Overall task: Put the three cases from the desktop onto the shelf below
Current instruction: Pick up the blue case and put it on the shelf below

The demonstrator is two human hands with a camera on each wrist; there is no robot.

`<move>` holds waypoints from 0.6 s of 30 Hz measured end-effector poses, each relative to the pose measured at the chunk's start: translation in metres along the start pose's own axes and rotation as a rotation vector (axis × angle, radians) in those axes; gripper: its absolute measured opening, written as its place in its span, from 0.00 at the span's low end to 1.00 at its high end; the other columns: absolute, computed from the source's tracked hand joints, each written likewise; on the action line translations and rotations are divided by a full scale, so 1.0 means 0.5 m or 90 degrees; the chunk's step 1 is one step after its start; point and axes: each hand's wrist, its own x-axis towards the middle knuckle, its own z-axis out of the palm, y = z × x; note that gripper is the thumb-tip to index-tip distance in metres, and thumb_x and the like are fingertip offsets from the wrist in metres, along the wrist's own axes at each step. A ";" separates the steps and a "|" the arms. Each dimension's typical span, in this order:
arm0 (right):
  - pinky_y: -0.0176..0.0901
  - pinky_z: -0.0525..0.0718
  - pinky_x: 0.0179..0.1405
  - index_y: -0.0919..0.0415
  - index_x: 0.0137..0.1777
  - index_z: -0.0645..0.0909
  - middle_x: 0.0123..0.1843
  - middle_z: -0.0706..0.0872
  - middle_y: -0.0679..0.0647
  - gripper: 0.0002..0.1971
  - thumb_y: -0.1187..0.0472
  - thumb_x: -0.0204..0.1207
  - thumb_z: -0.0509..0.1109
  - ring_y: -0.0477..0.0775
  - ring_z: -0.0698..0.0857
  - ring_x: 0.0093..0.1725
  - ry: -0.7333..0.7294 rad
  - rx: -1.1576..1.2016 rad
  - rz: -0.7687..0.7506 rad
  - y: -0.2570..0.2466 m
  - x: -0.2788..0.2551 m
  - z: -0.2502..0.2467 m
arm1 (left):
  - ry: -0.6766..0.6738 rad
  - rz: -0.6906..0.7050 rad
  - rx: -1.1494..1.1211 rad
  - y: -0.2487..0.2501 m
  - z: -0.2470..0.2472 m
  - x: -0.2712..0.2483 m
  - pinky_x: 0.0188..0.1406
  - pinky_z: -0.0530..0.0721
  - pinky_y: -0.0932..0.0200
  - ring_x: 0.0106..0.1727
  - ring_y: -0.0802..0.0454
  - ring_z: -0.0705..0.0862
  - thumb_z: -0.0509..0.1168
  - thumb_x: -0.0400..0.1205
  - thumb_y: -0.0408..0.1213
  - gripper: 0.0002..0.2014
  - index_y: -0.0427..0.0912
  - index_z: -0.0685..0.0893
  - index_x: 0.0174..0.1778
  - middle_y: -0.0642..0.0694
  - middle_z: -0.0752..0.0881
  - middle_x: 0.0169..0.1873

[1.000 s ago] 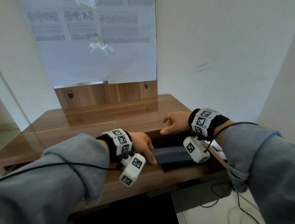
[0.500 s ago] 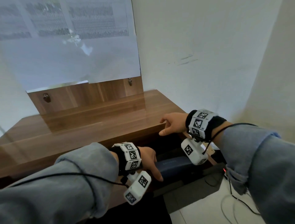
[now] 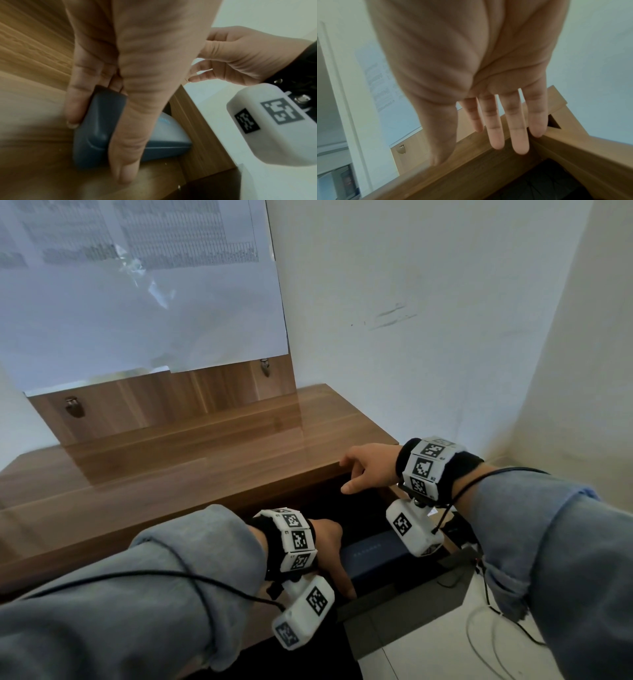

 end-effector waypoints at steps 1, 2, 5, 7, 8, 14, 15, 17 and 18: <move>0.41 0.75 0.61 0.60 0.79 0.67 0.67 0.85 0.54 0.34 0.48 0.76 0.72 0.55 0.82 0.67 -0.001 0.000 0.000 0.001 0.000 0.000 | 0.000 -0.001 -0.002 0.001 0.000 -0.001 0.40 0.84 0.57 0.40 0.52 0.84 0.81 0.61 0.56 0.21 0.45 0.83 0.36 0.49 0.86 0.37; 0.42 0.75 0.62 0.60 0.79 0.67 0.67 0.85 0.54 0.34 0.48 0.76 0.72 0.55 0.82 0.67 -0.001 -0.002 0.000 0.001 -0.001 0.000 | 0.002 0.000 -0.005 0.001 0.000 -0.002 0.40 0.84 0.57 0.39 0.52 0.84 0.81 0.62 0.55 0.20 0.46 0.83 0.35 0.49 0.86 0.36; 0.42 0.76 0.62 0.60 0.79 0.67 0.67 0.85 0.54 0.34 0.48 0.77 0.72 0.54 0.82 0.66 0.000 -0.006 -0.001 0.001 -0.004 0.002 | 0.012 0.004 -0.011 -0.003 0.002 -0.005 0.34 0.80 0.59 0.35 0.54 0.81 0.80 0.64 0.52 0.18 0.46 0.81 0.33 0.51 0.83 0.31; 0.41 0.75 0.61 0.60 0.79 0.67 0.67 0.85 0.54 0.33 0.49 0.77 0.72 0.54 0.82 0.67 0.000 -0.009 -0.002 -0.003 -0.010 0.004 | 0.025 0.006 -0.006 -0.008 0.004 -0.009 0.28 0.76 0.61 0.29 0.56 0.78 0.80 0.65 0.51 0.18 0.46 0.79 0.29 0.52 0.81 0.27; 0.41 0.75 0.61 0.60 0.79 0.67 0.67 0.85 0.54 0.33 0.49 0.77 0.72 0.55 0.82 0.67 0.001 -0.013 -0.005 -0.006 -0.013 0.006 | 0.033 0.005 -0.003 -0.010 0.005 -0.012 0.27 0.76 0.61 0.28 0.56 0.77 0.80 0.65 0.51 0.18 0.46 0.79 0.27 0.53 0.80 0.25; 0.42 0.79 0.59 0.59 0.74 0.73 0.59 0.87 0.51 0.29 0.50 0.75 0.75 0.53 0.84 0.58 -0.008 -0.024 -0.023 -0.019 -0.041 0.025 | 0.113 -0.003 -0.083 -0.029 -0.007 -0.067 0.43 0.86 0.52 0.36 0.51 0.84 0.76 0.70 0.51 0.23 0.36 0.87 0.51 0.45 0.86 0.38; 0.42 0.80 0.58 0.58 0.73 0.75 0.56 0.86 0.50 0.29 0.51 0.73 0.76 0.51 0.84 0.55 -0.012 -0.027 -0.025 -0.021 -0.048 0.030 | 0.132 0.004 -0.085 -0.032 -0.013 -0.082 0.43 0.85 0.54 0.35 0.53 0.84 0.75 0.72 0.52 0.22 0.37 0.87 0.52 0.46 0.86 0.39; 0.44 0.82 0.59 0.58 0.68 0.79 0.54 0.88 0.50 0.28 0.49 0.70 0.78 0.52 0.86 0.54 -0.024 -0.039 -0.031 -0.026 -0.065 0.035 | 0.162 0.016 -0.077 -0.038 -0.022 -0.116 0.38 0.82 0.62 0.32 0.58 0.82 0.73 0.74 0.54 0.18 0.42 0.87 0.47 0.50 0.85 0.37; 0.45 0.83 0.60 0.58 0.65 0.81 0.55 0.89 0.52 0.27 0.48 0.69 0.79 0.54 0.87 0.55 -0.030 -0.047 -0.034 -0.030 -0.075 0.038 | 0.172 0.016 -0.079 -0.038 -0.023 -0.135 0.37 0.81 0.63 0.33 0.59 0.81 0.72 0.74 0.56 0.19 0.42 0.87 0.48 0.51 0.85 0.37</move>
